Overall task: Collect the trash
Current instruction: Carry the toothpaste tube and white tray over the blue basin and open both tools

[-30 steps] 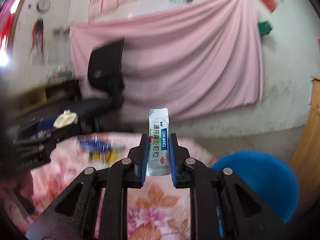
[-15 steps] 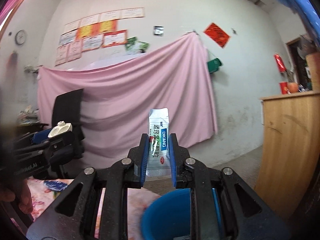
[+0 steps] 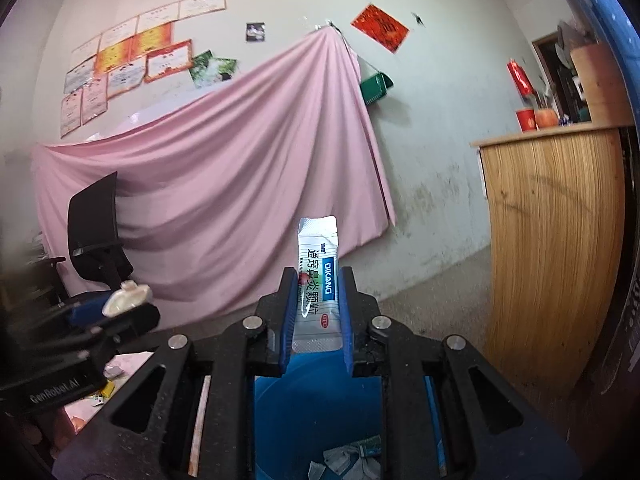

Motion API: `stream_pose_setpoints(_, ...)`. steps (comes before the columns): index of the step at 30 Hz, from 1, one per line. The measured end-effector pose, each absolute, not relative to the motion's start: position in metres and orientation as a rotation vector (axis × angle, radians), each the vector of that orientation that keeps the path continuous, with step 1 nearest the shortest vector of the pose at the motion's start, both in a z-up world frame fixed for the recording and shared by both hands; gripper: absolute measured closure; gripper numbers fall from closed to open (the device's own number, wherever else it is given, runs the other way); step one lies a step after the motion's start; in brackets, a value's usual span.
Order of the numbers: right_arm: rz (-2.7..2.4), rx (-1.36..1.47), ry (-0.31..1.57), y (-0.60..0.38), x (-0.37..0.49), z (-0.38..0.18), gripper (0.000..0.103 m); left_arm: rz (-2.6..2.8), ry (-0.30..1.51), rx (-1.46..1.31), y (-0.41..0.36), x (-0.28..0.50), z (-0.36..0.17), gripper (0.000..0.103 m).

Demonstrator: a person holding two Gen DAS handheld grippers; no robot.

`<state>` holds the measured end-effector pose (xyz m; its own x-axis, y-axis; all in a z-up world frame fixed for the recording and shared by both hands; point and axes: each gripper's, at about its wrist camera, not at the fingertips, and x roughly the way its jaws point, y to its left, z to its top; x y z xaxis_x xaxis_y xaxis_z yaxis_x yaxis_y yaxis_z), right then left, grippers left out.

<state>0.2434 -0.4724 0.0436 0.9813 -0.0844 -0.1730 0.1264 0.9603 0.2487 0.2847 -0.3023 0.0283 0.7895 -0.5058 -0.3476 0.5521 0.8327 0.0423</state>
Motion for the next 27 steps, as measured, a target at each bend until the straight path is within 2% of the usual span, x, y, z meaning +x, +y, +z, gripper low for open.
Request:
stream_pose_setpoints(12, -0.149, 0.316, 0.326, -0.487, 0.263, 0.021, 0.059, -0.591, 0.591, 0.034, -0.312, 0.322, 0.02, 0.051)
stream_pose_setpoints(27, -0.117, 0.332, 0.459, -0.489, 0.281, 0.001, 0.057, -0.588, 0.742, 0.015, -0.316, 0.338, 0.008, 0.05)
